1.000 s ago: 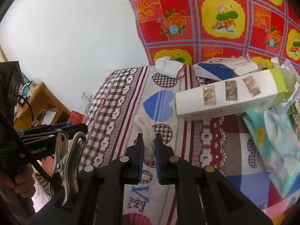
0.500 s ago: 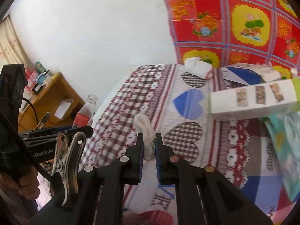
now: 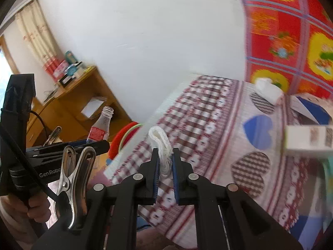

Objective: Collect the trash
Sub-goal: 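Carry the bottle and the tissue with both grippers over the red bucket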

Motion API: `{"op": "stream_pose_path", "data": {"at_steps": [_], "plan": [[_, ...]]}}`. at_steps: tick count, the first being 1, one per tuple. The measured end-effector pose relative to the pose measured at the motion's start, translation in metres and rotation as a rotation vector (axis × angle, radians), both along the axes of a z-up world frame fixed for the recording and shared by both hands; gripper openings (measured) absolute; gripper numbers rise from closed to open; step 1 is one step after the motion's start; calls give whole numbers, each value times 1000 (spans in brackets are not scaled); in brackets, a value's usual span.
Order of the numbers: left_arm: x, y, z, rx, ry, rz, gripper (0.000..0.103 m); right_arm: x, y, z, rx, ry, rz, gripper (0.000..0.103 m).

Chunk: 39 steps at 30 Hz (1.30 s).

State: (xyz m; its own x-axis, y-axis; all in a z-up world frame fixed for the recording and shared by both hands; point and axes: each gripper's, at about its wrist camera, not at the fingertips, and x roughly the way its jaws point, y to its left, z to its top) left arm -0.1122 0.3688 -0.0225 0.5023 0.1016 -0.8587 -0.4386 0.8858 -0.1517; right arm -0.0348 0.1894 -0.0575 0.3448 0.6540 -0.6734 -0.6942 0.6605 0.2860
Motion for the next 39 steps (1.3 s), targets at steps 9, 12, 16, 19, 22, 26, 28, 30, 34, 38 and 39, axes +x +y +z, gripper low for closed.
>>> {"op": "stream_pose_path", "data": {"at_steps": [9,12,16,19,22,26,28,30,34,38,39], "plan": [[-19,46,2,19,0,79,32,-12,51,4,-3,-22,105,12],[-24,61,2,22,2,87,32,-13,67,5,1,-15,116,12],[-27,81,-3,14,9,85,32,-15,88,5,-5,-6,123,12],[-28,97,-7,3,16,87,32,-19,105,5,-11,3,127,12],[-29,112,-12,-7,23,88,32,-22,121,4,-21,2,134,12],[-29,132,-19,-16,32,93,32,-25,148,1,-33,8,145,12],[-30,143,-24,-23,39,98,32,-25,159,-1,-35,12,148,12],[-30,154,-28,-28,45,104,32,-25,173,-5,-37,21,153,12],[-30,176,-41,-38,59,111,32,-22,200,-13,-47,41,158,12],[-32,197,-57,-63,76,128,32,-15,230,-22,-66,58,161,12],[-32,202,-61,-68,80,131,32,-13,238,-26,-73,63,160,12]]}}
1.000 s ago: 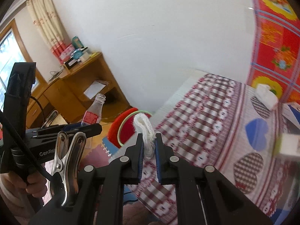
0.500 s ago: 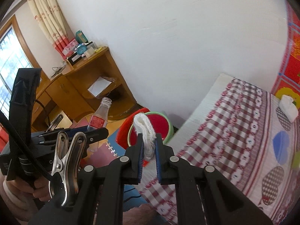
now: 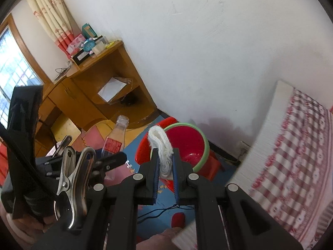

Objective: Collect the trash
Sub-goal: 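Carry the bottle and the tissue with both grippers over the red bucket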

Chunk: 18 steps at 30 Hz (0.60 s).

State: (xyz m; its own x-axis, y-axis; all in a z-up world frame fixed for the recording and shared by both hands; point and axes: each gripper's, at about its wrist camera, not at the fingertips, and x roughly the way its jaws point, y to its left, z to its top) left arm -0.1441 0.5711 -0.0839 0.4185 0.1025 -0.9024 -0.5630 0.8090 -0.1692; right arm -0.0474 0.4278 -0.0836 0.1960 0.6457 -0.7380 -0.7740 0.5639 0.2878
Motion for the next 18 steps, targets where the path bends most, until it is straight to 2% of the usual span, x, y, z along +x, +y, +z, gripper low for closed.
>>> {"op": "stream_pose_path", "data": {"at_steps": [8,18], "plan": [[3,37,-35,-33,4,7,32,14,58,-29,-74,22,2,12],[14,82,-92,-106,13,31,32,42,119,-103,-192,103,-77,12]]}}
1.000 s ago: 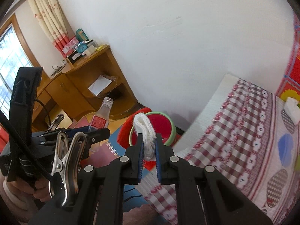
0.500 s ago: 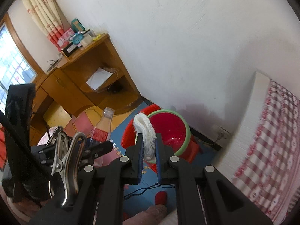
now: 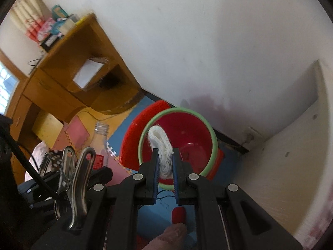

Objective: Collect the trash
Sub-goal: 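Carry the bottle and the tissue with both grippers over the red bucket, then open the left gripper to drop the bottle in while the right gripper releases the tissue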

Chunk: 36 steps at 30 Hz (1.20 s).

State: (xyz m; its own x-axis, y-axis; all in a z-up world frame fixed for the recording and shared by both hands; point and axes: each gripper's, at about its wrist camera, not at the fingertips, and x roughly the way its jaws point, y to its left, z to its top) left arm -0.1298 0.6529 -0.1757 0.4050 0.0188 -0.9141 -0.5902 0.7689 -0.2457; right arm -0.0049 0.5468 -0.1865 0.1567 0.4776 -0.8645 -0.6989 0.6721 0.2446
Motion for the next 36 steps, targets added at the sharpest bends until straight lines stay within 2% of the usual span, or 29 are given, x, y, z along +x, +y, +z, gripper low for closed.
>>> {"op": "stream_pose_path", "data": {"at_steps": [11,20,36], "plan": [[24,27,-64,-60,57,-41,32,24,43,-72,-127,70,-49,12],[41,30,-104,-109,92,-60,32,39,46,-114,-173,136,-104,12],[52,36,-133,-117,121,-75,32,51,42,-132,-191,172,-128,12]]}}
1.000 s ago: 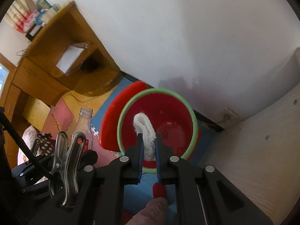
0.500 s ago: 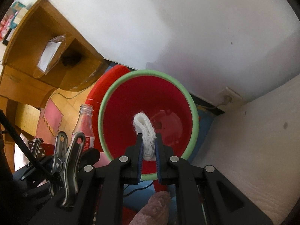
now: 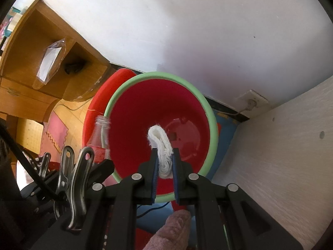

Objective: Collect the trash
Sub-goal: 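Open the left gripper to drop the bottle in while the right gripper releases the tissue, then move both grippers back from the bucket to the trash pile on the bed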

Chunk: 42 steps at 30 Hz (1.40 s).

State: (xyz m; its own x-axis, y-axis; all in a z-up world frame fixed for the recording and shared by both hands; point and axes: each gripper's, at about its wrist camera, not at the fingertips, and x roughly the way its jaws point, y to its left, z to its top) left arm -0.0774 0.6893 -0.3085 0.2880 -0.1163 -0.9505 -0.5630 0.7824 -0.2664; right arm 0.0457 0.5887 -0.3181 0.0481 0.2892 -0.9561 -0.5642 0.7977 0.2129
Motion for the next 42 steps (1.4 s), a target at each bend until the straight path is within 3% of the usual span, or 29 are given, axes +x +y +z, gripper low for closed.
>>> {"op": "stream_pose_path", "data": {"at_steps": [4,12,28,42], "plan": [[1,-1,1,13,11,-4,40,1,0,-1,-1,9,-7,16],[-1,4,2,26,26,15,41,1,-4,2,3,12,-32,25],[-8,5,26,29,20,39,41,-12,-5,30,38,-27,-21,25],[-28,-6,83,103,-34,20,40,-46,-20,78,127,-109,35,25]]}}
